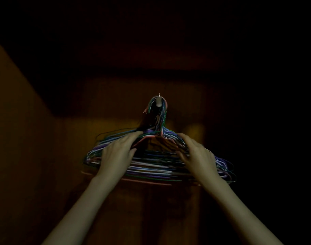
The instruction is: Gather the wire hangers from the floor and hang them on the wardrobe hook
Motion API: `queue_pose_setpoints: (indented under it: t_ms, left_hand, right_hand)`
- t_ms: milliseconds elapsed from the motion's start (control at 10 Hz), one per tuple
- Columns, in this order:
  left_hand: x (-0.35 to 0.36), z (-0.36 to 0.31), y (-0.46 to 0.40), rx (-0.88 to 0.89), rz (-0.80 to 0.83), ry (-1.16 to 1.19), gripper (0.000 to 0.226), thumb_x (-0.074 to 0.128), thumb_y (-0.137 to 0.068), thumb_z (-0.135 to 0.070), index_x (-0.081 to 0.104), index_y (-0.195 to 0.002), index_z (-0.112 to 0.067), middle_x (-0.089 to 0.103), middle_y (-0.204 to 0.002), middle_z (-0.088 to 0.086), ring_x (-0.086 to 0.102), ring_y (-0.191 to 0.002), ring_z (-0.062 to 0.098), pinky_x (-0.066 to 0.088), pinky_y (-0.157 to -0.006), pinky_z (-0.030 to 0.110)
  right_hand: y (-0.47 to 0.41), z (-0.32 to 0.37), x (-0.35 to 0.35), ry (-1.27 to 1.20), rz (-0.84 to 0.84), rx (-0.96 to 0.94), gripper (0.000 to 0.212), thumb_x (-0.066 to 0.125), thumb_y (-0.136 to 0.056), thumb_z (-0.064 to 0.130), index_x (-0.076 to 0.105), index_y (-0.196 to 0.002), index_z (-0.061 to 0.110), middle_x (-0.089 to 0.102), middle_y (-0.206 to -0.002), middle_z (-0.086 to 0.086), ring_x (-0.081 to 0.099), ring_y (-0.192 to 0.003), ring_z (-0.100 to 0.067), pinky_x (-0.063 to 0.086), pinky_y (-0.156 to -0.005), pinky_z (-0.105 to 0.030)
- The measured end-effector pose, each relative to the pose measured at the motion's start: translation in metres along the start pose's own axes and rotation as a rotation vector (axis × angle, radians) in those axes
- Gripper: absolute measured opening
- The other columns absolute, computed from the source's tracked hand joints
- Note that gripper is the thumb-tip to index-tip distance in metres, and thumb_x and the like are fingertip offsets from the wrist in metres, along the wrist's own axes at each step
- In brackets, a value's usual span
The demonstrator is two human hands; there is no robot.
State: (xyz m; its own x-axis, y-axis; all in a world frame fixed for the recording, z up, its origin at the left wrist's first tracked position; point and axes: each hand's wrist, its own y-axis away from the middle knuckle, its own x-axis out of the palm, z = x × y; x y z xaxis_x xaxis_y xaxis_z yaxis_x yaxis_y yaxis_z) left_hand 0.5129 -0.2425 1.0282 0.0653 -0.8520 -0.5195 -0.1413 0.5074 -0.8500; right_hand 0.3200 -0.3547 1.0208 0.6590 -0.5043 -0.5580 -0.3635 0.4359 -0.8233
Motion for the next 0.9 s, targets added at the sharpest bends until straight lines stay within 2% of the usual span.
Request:
queue_pose_setpoints:
  t_ms: [100, 200, 300, 400, 500, 600, 800, 900]
  left_hand:
    - [0.002, 0.001, 0.001, 0.004, -0.022, -0.023, 0.050, 0.056, -0.093, -0.020, 0.041, -0.139, -0.032, 0.053, -0.135, -0.011, 0.062, -0.104, 0.015, 0.039, -0.063, 0.023]
    - [0.004, 0.002, 0.003, 0.009, -0.038, 0.007, 0.047, 0.057, -0.092, -0.018, 0.045, -0.136, -0.029, 0.055, -0.132, -0.009, 0.061, -0.108, 0.016, 0.046, -0.071, 0.027]
    - [0.008, 0.003, 0.003, 0.007, -0.025, 0.049, 0.046, 0.056, -0.092, -0.018, 0.045, -0.136, -0.026, 0.053, -0.135, -0.007, 0.051, -0.123, 0.016, 0.044, -0.093, 0.035]
    - [0.005, 0.003, 0.000, 0.005, 0.015, 0.050, 0.045, 0.055, -0.093, -0.022, 0.044, -0.136, -0.026, 0.047, -0.139, -0.005, 0.040, -0.132, 0.016, 0.031, -0.108, 0.037]
    - [-0.002, 0.002, -0.004, -0.018, 0.070, -0.036, 0.046, 0.051, -0.094, -0.035, 0.041, -0.138, -0.027, 0.037, -0.147, -0.005, 0.026, -0.139, 0.018, 0.016, -0.113, 0.039]
    - [-0.012, -0.003, -0.005, -0.048, 0.122, -0.070, 0.050, 0.046, -0.094, -0.042, 0.037, -0.141, -0.026, 0.032, -0.149, -0.004, 0.021, -0.140, 0.018, 0.010, -0.115, 0.041]
    - [-0.042, -0.020, 0.008, -0.078, 0.216, -0.033, 0.061, 0.043, -0.095, -0.045, 0.021, -0.148, -0.024, 0.020, -0.156, 0.000, 0.010, -0.145, 0.023, 0.006, -0.117, 0.042]
    - [-0.061, -0.025, 0.018, -0.038, 0.232, -0.017, 0.061, 0.043, -0.095, -0.044, 0.021, -0.148, -0.025, 0.017, -0.157, 0.001, 0.008, -0.145, 0.023, 0.005, -0.117, 0.042]
  right_hand:
    - [0.001, -0.002, 0.006, -0.015, -0.035, -0.024, 0.053, 0.061, -0.089, 0.027, 0.040, -0.138, 0.028, 0.058, -0.130, 0.002, 0.061, -0.109, -0.023, 0.050, -0.074, -0.036]
    - [0.002, -0.001, 0.005, -0.005, -0.038, -0.022, 0.052, 0.060, -0.089, 0.025, 0.041, -0.137, 0.027, 0.064, -0.119, -0.003, 0.063, -0.101, -0.026, 0.049, -0.067, -0.035]
    - [0.004, 0.000, 0.003, 0.004, -0.022, -0.006, 0.050, 0.056, -0.092, 0.026, 0.038, -0.139, 0.028, 0.064, -0.118, -0.003, 0.062, -0.103, -0.025, 0.046, -0.068, -0.034]
    - [0.004, 0.003, -0.004, 0.018, 0.007, -0.017, 0.052, 0.055, -0.092, 0.028, 0.036, -0.140, 0.025, 0.059, -0.126, -0.003, 0.056, -0.113, -0.023, 0.046, -0.083, -0.035]
    - [0.004, 0.006, -0.009, 0.054, 0.052, -0.017, 0.054, 0.051, -0.093, 0.037, 0.032, -0.142, 0.023, 0.050, -0.138, -0.002, 0.045, -0.127, -0.020, 0.032, -0.108, -0.037]
    - [0.007, 0.008, -0.015, 0.082, 0.100, -0.015, 0.058, 0.047, -0.094, 0.041, 0.025, -0.145, 0.022, 0.039, -0.147, -0.001, 0.033, -0.137, -0.017, 0.020, -0.115, -0.038]
    - [0.026, 0.016, -0.050, 0.127, 0.191, 0.029, 0.064, 0.039, -0.096, 0.046, 0.011, -0.150, 0.025, 0.017, -0.157, 0.003, 0.015, -0.144, -0.013, 0.013, -0.116, -0.037]
    - [0.041, 0.024, -0.071, 0.142, 0.193, 0.056, 0.063, 0.038, -0.096, 0.048, 0.011, -0.150, 0.027, 0.016, -0.157, 0.005, 0.013, -0.145, -0.013, 0.011, -0.117, -0.037]
